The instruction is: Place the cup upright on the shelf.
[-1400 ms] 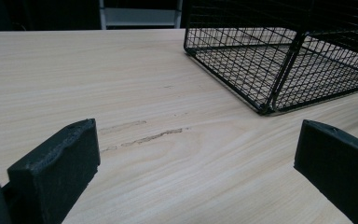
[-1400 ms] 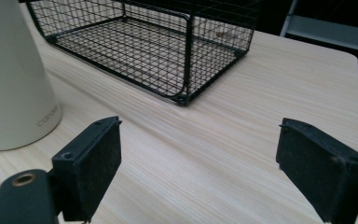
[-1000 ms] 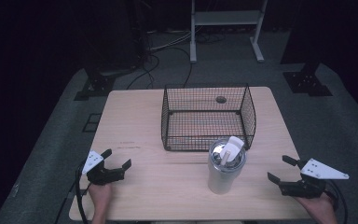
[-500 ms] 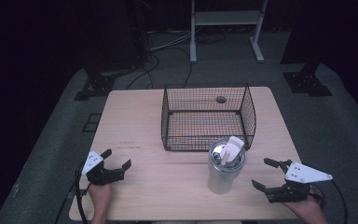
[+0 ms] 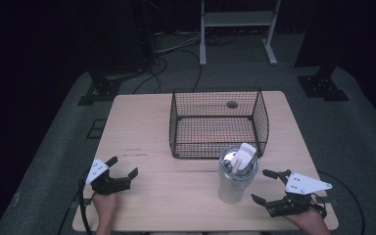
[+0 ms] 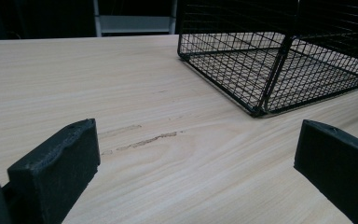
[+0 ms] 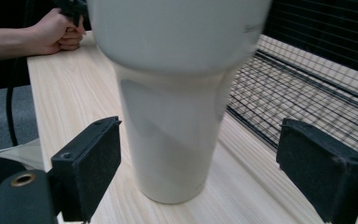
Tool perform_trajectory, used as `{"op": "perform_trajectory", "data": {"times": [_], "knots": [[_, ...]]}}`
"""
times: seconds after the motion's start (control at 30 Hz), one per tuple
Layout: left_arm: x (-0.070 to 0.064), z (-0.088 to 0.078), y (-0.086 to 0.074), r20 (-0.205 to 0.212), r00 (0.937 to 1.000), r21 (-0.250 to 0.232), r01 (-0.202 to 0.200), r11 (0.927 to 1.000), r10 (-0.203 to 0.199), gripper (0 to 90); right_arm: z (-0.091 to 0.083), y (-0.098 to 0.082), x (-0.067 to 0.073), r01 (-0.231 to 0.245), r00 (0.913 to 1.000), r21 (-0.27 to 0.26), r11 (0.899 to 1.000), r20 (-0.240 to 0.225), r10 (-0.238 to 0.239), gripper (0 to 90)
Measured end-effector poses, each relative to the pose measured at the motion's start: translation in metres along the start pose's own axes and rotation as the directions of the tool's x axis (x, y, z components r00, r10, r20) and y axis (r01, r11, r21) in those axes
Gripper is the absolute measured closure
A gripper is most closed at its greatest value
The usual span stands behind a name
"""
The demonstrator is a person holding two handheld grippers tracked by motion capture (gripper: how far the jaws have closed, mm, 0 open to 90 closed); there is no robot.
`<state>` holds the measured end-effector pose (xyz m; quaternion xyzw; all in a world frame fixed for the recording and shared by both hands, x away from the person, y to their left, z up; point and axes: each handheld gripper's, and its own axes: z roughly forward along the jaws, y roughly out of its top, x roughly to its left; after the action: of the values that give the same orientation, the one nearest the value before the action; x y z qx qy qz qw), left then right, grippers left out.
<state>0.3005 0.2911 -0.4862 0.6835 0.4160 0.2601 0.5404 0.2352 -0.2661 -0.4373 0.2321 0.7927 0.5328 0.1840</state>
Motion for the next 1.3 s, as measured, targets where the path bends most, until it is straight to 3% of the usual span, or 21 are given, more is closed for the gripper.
{"op": "perform_trajectory", "data": {"times": [0.23, 0.5, 0.77, 1.3], "knots": [[0.0, 0.0, 0.0, 0.001, 1.0, 0.0, -0.003, 1.0, 0.003, 0.0, 0.013, 0.003, 0.004, 0.005, 0.9998, 0.002, 1.0, -0.021, -0.005, 13.0], [0.0, 0.0, 0.0, 0.001, 1.0, -0.002, -0.002, 1.0, 0.002, 0.0, 0.028, 0.003, 0.001, -0.024, 0.9994, 0.013, 1.0, -0.025, 0.024, 13.0], [-0.001, 0.0, 0.0, 0.002, 1.0, -0.003, -0.004, 1.0, 0.004, 0.0, 0.04, 0.006, 0.003, 0.003, 0.9991, 0.016, 1.0, -0.043, -0.002, 10.5], [0.0, -0.001, 0.0, 0.004, 1.0, -0.01, -0.002, 0.9999, 0.002, 0.0, 0.063, 0.009, 0.005, -0.023, 0.9973, -0.071, 0.997, -0.071, 0.018, 7.6]]}}
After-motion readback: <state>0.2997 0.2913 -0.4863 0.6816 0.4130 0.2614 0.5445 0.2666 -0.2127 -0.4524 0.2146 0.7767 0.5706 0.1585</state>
